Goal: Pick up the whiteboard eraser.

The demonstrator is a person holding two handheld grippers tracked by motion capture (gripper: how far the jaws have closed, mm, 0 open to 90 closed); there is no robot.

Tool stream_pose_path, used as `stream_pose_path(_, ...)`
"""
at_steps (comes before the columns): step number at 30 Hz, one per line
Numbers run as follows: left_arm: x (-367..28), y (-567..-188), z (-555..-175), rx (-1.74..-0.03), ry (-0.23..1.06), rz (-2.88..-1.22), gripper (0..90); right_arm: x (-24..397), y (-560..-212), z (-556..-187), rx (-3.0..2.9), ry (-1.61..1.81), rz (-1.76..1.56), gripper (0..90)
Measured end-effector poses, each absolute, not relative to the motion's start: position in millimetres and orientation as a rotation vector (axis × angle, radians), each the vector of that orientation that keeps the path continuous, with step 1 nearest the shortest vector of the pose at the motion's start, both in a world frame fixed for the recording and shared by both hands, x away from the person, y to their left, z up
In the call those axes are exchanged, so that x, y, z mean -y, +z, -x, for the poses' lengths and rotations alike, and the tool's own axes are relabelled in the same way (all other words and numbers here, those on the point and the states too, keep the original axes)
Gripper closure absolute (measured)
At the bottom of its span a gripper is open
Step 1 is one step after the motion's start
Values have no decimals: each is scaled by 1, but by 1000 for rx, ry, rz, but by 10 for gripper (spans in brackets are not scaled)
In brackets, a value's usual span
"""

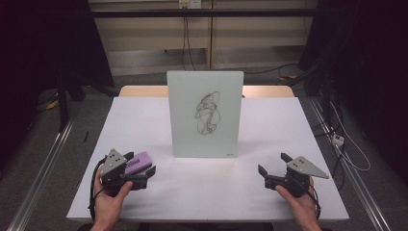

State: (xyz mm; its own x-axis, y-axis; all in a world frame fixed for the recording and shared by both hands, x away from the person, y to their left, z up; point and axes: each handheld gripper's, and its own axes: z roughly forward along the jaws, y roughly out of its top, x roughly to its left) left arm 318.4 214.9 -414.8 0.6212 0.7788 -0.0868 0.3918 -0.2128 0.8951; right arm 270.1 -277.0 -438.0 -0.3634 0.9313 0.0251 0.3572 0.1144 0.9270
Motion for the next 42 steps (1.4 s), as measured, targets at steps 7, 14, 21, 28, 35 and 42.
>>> stream_pose_path(7, -214, -415, -320, -926, 455, -1847, 47, 278, -439, -271, -1804, 1250, -1260, 71)
stream_pose_path(14, -213, -412, -320, -915, 453, -1844, 53, 278, -439, -271, -1814, 1259, -1256, 68)
stream_pose_path(21, -215, -406, -321, -883, 443, -1863, 55, 279, -439, -272, -1822, 1258, -1259, 68)
stream_pose_path(28, -221, -401, -327, -854, 420, -1880, 70, 278, -439, -271, -1832, 1266, -1262, 65)
stream_pose_path(35, -225, -397, -330, -829, 396, -1881, 89, 277, -439, -272, -1831, 1262, -1267, 56)
stream_pose_path(42, -235, -387, -336, -819, 358, -1941, 94, 277, -438, -271, -1831, 1261, -1266, 55)
